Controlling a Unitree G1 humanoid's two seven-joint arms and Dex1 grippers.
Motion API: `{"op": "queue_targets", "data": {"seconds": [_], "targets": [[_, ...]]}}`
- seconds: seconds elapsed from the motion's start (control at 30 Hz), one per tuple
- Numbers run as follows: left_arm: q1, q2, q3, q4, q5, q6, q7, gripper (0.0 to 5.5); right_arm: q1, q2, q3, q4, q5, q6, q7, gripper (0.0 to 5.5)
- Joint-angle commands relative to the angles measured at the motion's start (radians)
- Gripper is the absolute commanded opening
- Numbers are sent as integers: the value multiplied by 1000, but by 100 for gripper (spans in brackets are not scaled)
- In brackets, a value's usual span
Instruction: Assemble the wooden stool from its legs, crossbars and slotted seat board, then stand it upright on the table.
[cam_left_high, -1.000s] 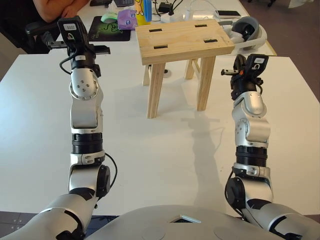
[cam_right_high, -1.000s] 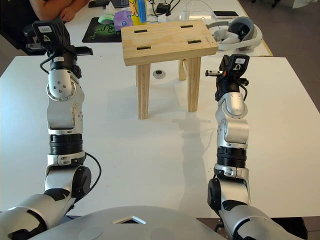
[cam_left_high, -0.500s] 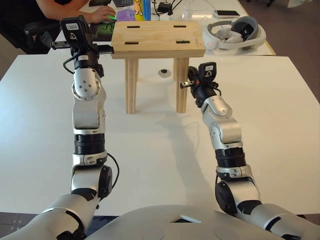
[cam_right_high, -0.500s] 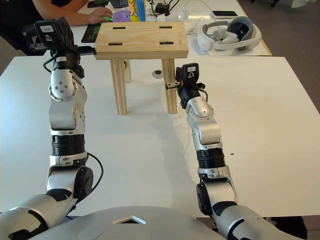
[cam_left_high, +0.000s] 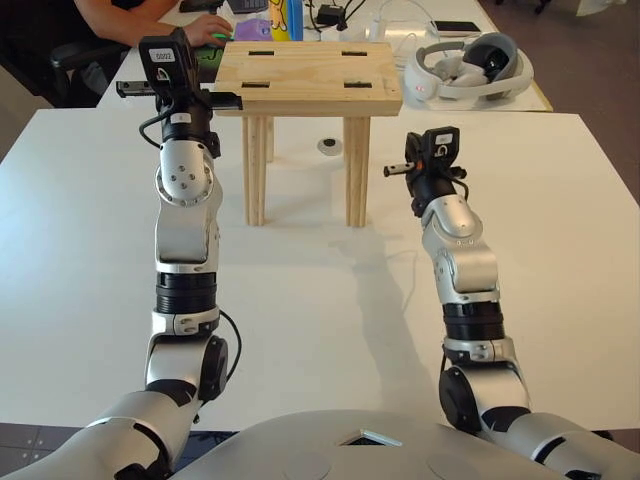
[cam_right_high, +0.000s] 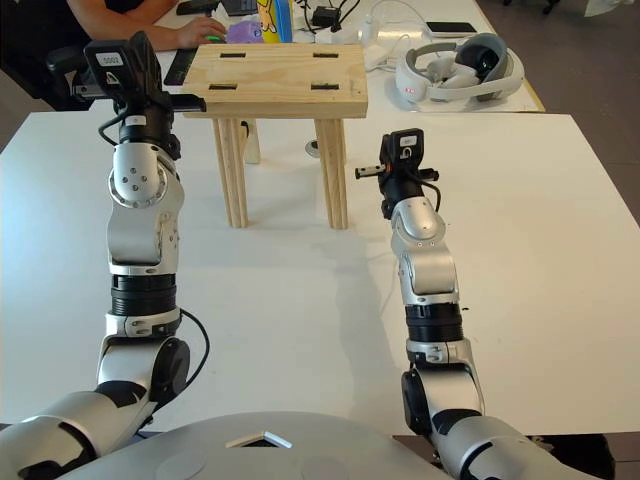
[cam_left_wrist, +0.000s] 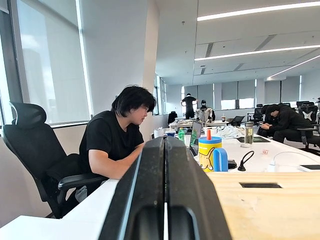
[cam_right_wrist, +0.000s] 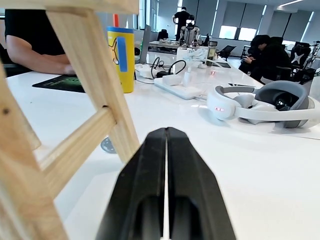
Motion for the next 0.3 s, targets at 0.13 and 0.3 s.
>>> {"op": "queue_targets", "data": {"seconds": [0.13, 0.3], "targets": [[11, 4, -6, -69, 9, -21, -8, 0, 13, 56, 87, -46, 2, 93, 24, 3], [1, -7, -40, -124, 16, -26, -28, 0, -47, 125, 166, 31, -35, 108, 8, 3]]}}
